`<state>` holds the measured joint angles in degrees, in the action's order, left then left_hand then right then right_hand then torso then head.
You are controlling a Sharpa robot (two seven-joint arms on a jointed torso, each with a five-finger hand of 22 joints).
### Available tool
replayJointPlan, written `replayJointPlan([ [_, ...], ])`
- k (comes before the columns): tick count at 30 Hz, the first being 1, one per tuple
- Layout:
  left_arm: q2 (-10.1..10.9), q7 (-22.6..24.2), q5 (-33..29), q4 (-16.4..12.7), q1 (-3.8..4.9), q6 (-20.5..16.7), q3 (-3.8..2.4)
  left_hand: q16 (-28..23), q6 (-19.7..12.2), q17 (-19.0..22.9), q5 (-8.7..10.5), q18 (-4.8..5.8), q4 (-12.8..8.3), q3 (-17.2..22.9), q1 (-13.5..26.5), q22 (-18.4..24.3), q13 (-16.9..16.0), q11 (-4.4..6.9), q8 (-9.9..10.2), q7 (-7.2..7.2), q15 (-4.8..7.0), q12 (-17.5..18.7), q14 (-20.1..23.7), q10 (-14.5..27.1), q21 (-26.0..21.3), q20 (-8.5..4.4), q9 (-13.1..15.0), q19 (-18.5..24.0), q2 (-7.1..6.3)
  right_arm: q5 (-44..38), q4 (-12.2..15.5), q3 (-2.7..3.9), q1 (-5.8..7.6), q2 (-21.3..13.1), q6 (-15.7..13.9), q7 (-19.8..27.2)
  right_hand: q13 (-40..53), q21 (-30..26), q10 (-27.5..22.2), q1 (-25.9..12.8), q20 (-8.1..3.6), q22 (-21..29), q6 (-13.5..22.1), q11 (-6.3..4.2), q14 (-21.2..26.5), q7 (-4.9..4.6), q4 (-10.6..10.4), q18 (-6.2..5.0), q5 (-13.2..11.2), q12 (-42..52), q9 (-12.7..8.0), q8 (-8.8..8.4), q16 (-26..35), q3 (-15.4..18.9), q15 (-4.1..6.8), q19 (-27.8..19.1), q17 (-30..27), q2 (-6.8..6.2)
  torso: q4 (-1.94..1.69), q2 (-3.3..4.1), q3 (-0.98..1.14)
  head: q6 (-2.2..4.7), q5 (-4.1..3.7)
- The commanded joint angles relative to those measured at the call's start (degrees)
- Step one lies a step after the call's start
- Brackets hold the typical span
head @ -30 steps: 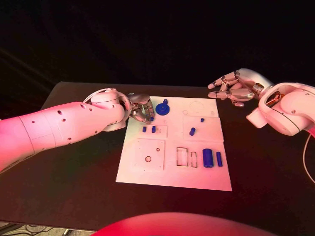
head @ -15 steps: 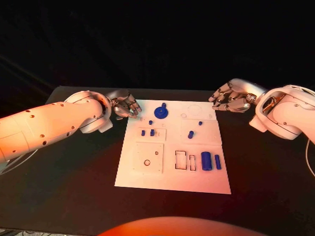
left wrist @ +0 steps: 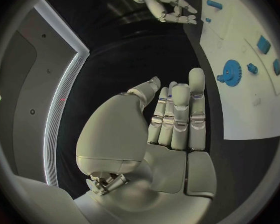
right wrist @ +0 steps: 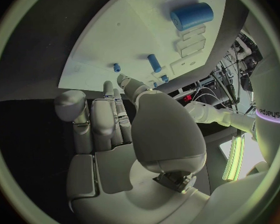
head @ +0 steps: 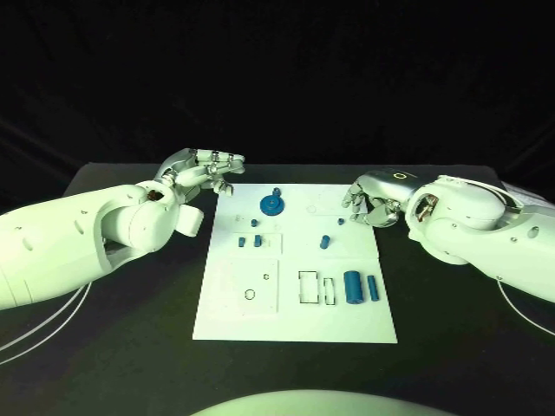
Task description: Assemble the parts on the task board
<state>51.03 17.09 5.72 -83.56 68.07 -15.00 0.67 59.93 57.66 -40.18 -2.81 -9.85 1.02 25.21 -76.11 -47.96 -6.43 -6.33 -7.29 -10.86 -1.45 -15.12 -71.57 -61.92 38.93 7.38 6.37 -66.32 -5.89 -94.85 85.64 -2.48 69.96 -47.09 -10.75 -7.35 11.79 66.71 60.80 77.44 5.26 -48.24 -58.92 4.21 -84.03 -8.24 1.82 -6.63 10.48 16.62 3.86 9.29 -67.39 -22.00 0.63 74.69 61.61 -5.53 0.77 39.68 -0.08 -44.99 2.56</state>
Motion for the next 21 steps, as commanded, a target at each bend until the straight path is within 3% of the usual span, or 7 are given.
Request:
replayJointPlan([
  [1, 0.32, 7.76, -13.38, -0.84, -0.11, -2.32, -0.01, -0.23, -0.17, 0.21, -0.22, -0.70, 0.26, -0.58, 0.54, 0.29, -0.14, 0.10, -0.31, 0.40, -0.04, -0.41, 0.42, 0.30, -0.37, -0.02, -0.05, 0.07, 0.49, -6.24, -0.57, 0.02, -0.23, 0.65, 1.85, -2.33, -0.65, -0.14, -0.44, -0.22, 0.39, 0.04, -0.43, 0.36, -1.13, -0.01, 0.05, -0.72, -0.61, -0.55, 0.07, -0.46, 0.31, -0.50, -0.41, 0.24, 0.06, -0.50, -0.23, 0.08, -0.03, 0.18, -0.38],
  [3, 0.51, 8.15, -14.24, -1.25, -0.17, -2.24, 0.00, -0.46, -0.32, 0.74, -0.22, -0.68, 0.52, -1.10, 0.78, 0.57, -0.25, 0.05, -0.46, 0.34, -0.08, -0.76, 0.67, 0.61, -0.73, -0.02, -0.09, -0.03, 0.74, -6.57, -0.88, 0.01, -0.48, 1.38, 2.08, -2.31, -1.24, -0.11, -0.64, -0.40, 0.42, -0.02, -0.47, 0.46, -1.18, -0.07, 0.08, -0.72, -0.76, -1.04, 0.06, -0.65, 0.23, -0.77, -0.44, 0.30, 0.17, -0.70, -0.29, 0.16, -0.14, 0.29, -0.34],
  [6, 0.62, 8.37, -14.70, -1.58, -0.20, -2.12, 0.00, -0.76, -0.42, 1.28, -0.24, -0.66, 0.59, -1.37, 0.85, 0.72, -0.31, 0.02, -0.53, 0.32, -0.09, -0.95, 0.93, 0.79, -0.93, 0.00, -0.12, -0.07, 0.81, -6.54, -1.20, 0.00, -0.76, 2.33, 2.36, -1.91, -1.95, -0.11, -0.95, -0.58, 0.49, -0.03, -0.33, 0.60, -1.22, -0.13, 0.13, -0.71, -0.93, -1.63, 0.02, -0.98, 0.22, -1.09, -0.54, 0.35, 0.21, -0.91, -0.13, 0.17, -0.10, 0.24, -0.22],
  [15, 0.81, 8.31, -14.10, -2.29, -0.22, -1.70, 0.00, -1.66, -0.70, 2.87, -0.26, -0.65, 0.55, -1.83, 0.56, 1.26, -0.50, -0.03, -0.81, 0.25, -0.13, -1.61, 1.76, 1.34, -1.65, 0.02, -0.20, -0.13, 1.31, -6.09, -3.08, -0.04, -1.66, 4.84, 3.29, -1.02, -3.85, -0.05, -1.65, -1.10, 0.48, -0.17, 0.22, 0.42, -1.32, 0.12, 0.15, -0.72, -2.24, -3.00, 0.00, -2.03, 0.11, -1.74, -0.41, 0.54, 0.35, -1.17, -0.35, 0.19, -0.15, 0.00, -0.18],
  [21, 0.92, 8.11, -14.03, -2.49, -0.22, -1.57, 0.00, -1.84, -0.75, 3.16, -0.26, -0.65, 0.56, -1.96, 0.56, 1.37, -0.53, -0.05, -0.86, 0.23, -0.14, -1.74, 1.92, 1.44, -1.79, 0.03, -0.22, -0.14, 1.34, -6.31, -3.93, -0.06, -1.99, 5.52, 4.06, -1.00, -4.46, 0.05, -1.06, -1.11, 0.36, -0.34, -0.51, 0.22, -1.38, 0.32, 0.16, -0.70, -2.37, -3.13, 0.15, -1.93, 0.00, -2.13, -0.24, 0.67, 0.48, -0.84, -0.25, 0.15, -0.12, -0.18, 0.01],
])
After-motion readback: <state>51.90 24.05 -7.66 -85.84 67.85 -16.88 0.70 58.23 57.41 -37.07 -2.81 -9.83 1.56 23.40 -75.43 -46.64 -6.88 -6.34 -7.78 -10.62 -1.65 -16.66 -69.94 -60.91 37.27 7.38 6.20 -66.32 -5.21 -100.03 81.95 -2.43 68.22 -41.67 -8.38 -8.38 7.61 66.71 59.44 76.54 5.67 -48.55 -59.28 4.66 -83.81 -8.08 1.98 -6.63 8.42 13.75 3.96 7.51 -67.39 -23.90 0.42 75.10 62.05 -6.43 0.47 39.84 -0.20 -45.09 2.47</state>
